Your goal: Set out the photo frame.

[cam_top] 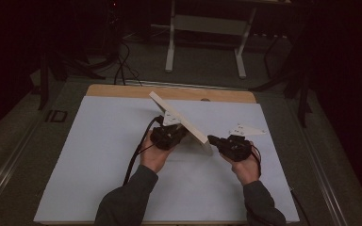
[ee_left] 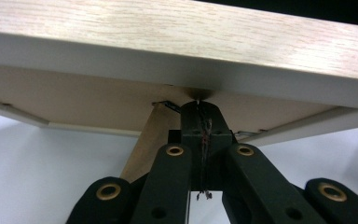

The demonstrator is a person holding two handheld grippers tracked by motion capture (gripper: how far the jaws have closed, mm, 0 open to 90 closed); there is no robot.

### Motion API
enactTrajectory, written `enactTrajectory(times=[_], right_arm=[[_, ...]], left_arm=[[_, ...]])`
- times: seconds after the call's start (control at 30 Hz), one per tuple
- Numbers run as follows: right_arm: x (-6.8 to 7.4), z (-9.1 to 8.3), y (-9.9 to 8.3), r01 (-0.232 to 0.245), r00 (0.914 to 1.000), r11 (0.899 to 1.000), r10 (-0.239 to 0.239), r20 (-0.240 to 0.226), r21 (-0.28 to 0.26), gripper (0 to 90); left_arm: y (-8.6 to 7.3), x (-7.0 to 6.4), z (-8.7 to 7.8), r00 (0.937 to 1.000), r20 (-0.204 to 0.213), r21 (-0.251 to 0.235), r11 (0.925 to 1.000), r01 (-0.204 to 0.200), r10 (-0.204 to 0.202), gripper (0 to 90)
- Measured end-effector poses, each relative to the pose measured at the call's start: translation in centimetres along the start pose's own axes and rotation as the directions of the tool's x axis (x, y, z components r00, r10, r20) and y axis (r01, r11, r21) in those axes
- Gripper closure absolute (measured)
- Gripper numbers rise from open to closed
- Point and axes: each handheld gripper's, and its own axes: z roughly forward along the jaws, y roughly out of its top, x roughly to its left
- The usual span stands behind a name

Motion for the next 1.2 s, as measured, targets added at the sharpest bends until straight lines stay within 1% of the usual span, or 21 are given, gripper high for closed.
enactTrajectory(times=[0.1,0.33,0.47,0.63,0.77,0.93,1.2], right_arm=[[0.0,0.0,-0.1,-0.003,1.0,1.0,0.003,-0.003,-0.004,90.0],[0.2,0.0,-0.1,-0.004,1.0,1.0,0.004,-0.005,-0.005,90.0],[0.3,0.0,-0.2,0.0,0.9999,1.0,0.0,-0.011,-0.007,90.0],[0.6,0.0,-0.2,0.002,0.9998,1.0,-0.002,-0.021,-0.011,90.0],[1.1,0.1,-0.2,0.014,0.9993,1.0,-0.014,-0.034,-0.009,90.0],[1.2,0.2,-0.2,0.01,0.9991,1.0,-0.011,-0.041,-0.012,90.0],[1.7,0.4,-0.1,0.018,0.9983,1.0,-0.019,-0.055,-0.01,90.0]], left_arm=[[0.0,0.0,0.0,1.0,0.008,0.003,1.0,0.001,-0.001,90.0],[-0.1,-0.6,0.2,0.9997,0.011,0.014,0.9997,-0.02,0.02,90.0],[-0.1,-0.9,0.1,0.9996,0.018,0.015,0.9996,-0.022,0.022,90.0],[-0.3,-1.2,0.0,0.9995,0.023,0.008,0.9997,-0.023,0.022,90.0],[-0.5,-1.6,-0.2,0.999,0.023,0.006,0.9993,-0.037,0.037,90.0],[-0.5,-1.5,-0.2,0.9988,0.035,0.003,0.9994,-0.033,0.033,90.0],[-0.3,-1.2,-0.1,0.9988,0.04,0.002,0.9996,-0.03,0.03,90.0]])
